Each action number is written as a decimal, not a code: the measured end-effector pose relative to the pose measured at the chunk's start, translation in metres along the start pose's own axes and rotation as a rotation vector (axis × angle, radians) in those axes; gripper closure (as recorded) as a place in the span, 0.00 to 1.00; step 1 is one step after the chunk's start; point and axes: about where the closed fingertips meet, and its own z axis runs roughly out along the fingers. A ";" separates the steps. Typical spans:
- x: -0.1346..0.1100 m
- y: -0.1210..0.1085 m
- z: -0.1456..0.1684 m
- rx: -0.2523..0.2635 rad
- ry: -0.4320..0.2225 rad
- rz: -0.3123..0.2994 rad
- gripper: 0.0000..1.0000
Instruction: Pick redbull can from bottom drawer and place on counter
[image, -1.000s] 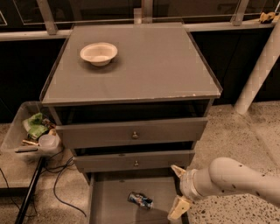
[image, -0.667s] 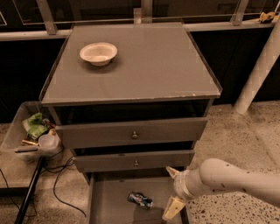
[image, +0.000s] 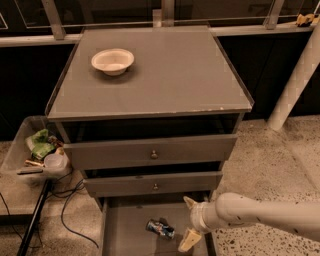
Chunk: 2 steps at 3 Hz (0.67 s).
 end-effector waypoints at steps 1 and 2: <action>0.018 0.002 0.040 -0.022 -0.054 -0.019 0.00; 0.033 0.003 0.075 -0.054 -0.111 -0.039 0.00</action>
Offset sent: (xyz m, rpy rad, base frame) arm 0.0155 0.0184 -0.1257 0.1770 -0.0023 0.1162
